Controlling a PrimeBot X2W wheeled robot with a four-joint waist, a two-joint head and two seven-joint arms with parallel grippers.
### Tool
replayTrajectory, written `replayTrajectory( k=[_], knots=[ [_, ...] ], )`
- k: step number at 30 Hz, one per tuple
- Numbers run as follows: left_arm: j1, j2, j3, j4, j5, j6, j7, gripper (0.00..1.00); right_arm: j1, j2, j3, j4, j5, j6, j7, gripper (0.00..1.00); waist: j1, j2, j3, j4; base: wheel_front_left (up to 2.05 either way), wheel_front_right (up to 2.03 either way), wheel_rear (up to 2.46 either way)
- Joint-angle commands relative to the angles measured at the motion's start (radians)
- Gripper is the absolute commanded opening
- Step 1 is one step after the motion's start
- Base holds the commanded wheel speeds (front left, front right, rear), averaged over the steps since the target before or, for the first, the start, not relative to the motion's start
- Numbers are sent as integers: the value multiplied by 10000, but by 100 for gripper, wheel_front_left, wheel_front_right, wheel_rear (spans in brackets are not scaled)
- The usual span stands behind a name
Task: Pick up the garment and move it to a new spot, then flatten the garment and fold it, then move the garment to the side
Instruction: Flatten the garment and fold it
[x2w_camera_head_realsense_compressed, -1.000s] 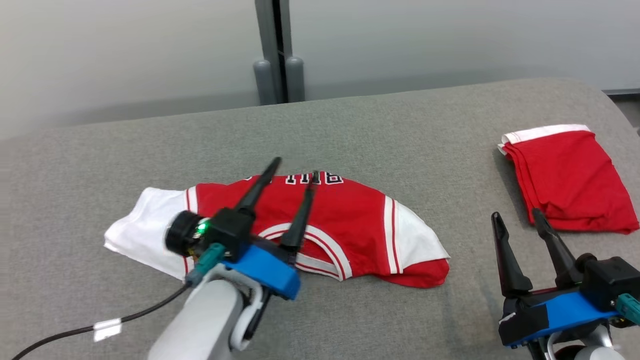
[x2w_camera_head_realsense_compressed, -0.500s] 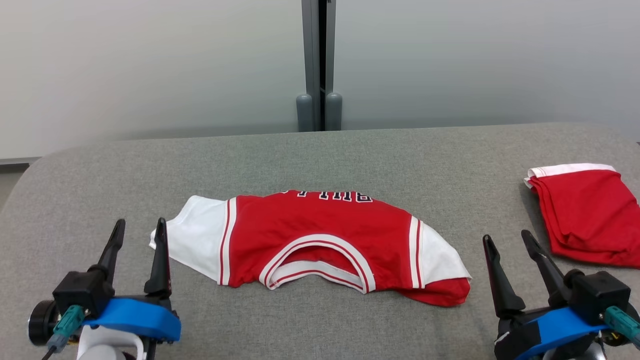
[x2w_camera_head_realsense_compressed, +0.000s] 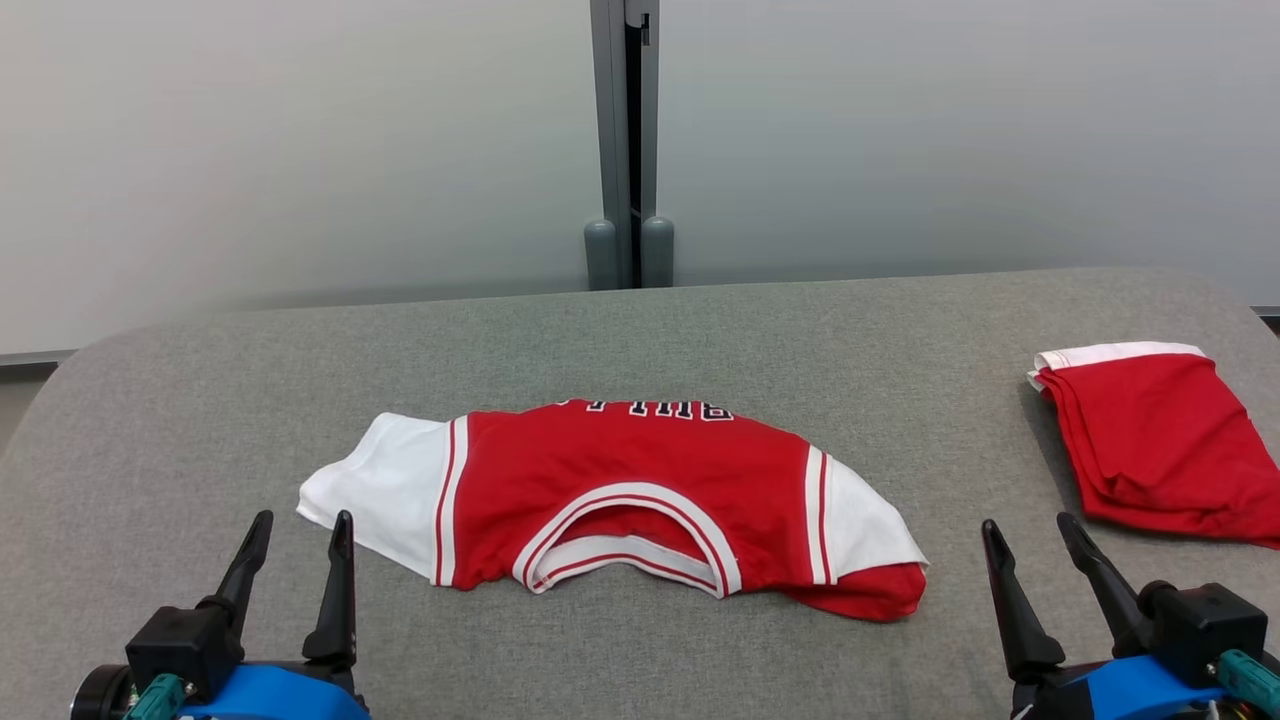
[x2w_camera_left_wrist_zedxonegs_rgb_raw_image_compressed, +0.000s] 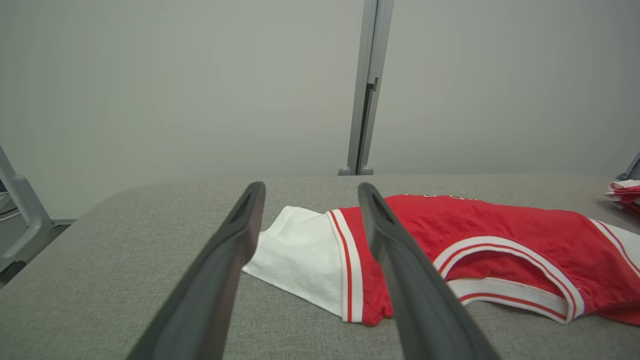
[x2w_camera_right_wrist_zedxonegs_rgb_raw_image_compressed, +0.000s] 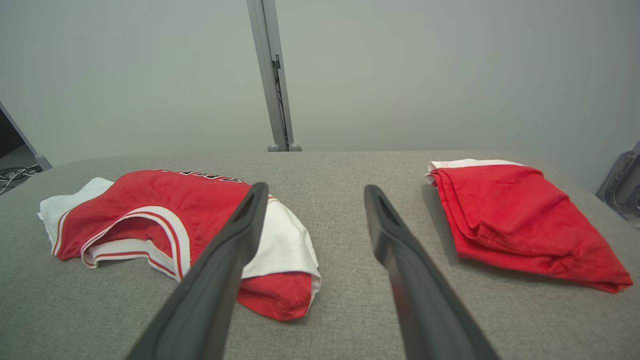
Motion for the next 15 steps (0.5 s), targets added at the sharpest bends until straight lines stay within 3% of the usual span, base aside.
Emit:
replayTrajectory(
  k=[1,15],
  knots=[
    [113,72,5,-45,-28,5,-12,100,134,-4,-24,-71,0,-3,13,100,0,1,-9,-14,0,0,0],
    [99,94,-100,-94,-71,67,43,100,189,-5,-29,-145,80,-3,40,100,0,1,-43,-9,0,0,0]
  ],
)
